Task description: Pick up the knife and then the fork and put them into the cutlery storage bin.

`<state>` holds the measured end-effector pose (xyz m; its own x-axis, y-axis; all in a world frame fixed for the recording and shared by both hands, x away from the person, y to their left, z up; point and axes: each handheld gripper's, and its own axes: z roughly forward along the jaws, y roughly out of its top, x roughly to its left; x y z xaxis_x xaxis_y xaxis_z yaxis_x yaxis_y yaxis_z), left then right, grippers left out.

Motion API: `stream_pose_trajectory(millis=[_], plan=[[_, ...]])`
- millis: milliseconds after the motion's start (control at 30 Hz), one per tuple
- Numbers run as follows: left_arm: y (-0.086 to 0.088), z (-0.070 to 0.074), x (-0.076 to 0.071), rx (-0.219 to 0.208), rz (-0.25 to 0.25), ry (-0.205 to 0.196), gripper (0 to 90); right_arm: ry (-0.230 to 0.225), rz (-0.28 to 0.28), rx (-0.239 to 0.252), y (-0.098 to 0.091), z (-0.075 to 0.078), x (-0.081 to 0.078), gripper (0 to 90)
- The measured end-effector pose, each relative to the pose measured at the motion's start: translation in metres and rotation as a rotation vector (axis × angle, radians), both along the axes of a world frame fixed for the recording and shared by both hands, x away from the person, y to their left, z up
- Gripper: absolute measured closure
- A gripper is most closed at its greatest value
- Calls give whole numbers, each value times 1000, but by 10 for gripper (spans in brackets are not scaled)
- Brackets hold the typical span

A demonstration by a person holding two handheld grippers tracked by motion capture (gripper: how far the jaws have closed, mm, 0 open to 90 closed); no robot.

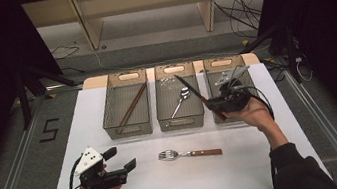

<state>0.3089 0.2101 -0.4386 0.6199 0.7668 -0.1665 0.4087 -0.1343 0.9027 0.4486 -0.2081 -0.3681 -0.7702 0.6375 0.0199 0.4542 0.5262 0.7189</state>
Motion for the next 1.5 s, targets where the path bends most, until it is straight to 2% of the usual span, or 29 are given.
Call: stream_pose_trajectory(millis=[133,300,533,800,1333,1500], plan=[[1,0,0,-4,1,-1,168,-5,-88,32,-19,6,8,771],[2,1,0,-14,9,-8,168,-2,-172,51,-35,8,17,771],[4,1,0,-23,10,-11,168,24,-251,63,-47,8,28,771],[6,2,-1,-28,7,-24,168,32,-322,57,-54,11,40,771],[6,1,-3,-31,7,-23,168,63,-406,26,-68,0,52,770],[6,1,-3,-31,7,-24,168,69,-417,14,-71,-3,54,770]])
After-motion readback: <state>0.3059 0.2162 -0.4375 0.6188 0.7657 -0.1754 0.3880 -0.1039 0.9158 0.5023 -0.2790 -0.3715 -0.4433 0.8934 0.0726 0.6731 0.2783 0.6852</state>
